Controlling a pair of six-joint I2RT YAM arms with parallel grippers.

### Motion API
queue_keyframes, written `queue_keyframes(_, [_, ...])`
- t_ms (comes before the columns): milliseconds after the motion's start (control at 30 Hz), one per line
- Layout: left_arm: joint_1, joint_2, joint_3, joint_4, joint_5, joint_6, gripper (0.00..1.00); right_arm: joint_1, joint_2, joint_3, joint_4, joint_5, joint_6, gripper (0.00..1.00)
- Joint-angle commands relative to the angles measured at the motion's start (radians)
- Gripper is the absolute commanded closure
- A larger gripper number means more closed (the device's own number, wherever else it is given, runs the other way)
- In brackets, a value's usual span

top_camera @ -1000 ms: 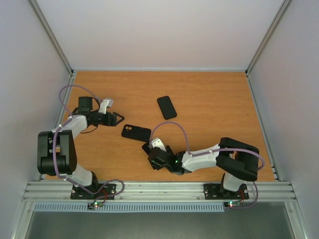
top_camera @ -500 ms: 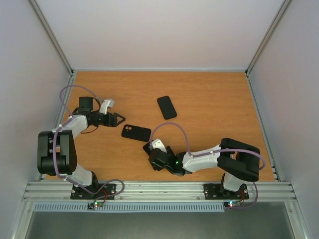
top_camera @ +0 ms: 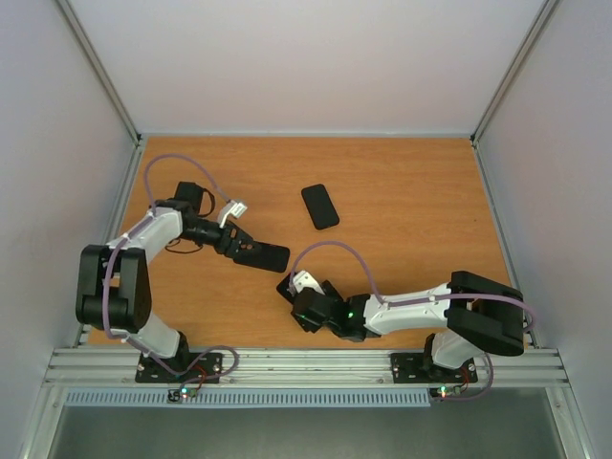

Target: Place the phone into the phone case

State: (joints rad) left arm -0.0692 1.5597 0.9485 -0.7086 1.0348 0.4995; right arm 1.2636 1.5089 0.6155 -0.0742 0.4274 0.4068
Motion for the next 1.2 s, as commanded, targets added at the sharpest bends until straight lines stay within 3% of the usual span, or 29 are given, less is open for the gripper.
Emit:
queue_keyframes(0, [-0.020, 0.060, 0.061, -0.247, 0.092, 0.219, 0.23, 0.019, -0.002, 0.083, 0.086, 0.090, -0.094, 0.84])
queue_keyframes(200, [-0.064, 0.181, 0.146, -0.503, 0.118, 0.436, 0.24, 0.019, 0.013, 0.130, 0.169, 0.147, -0.200, 0.84])
queue_keyframes(333, [-0.067, 0.227, 0.179, -0.586, 0.127, 0.522, 0.24, 0.019, 0.045, 0.184, 0.162, 0.169, -0.241, 0.84])
queue_keyframes(900, [-0.144, 0.227, 0.152, -0.583, 0.064, 0.553, 0.24, 0.019, 0.101, 0.231, 0.265, 0.253, -0.327, 0.84])
queue_keyframes(1167, [-0.144, 0.239, 0.162, -0.630, 0.070, 0.606, 0.31, 0.019, 0.161, 0.251, 0.339, 0.273, -0.366, 0.84])
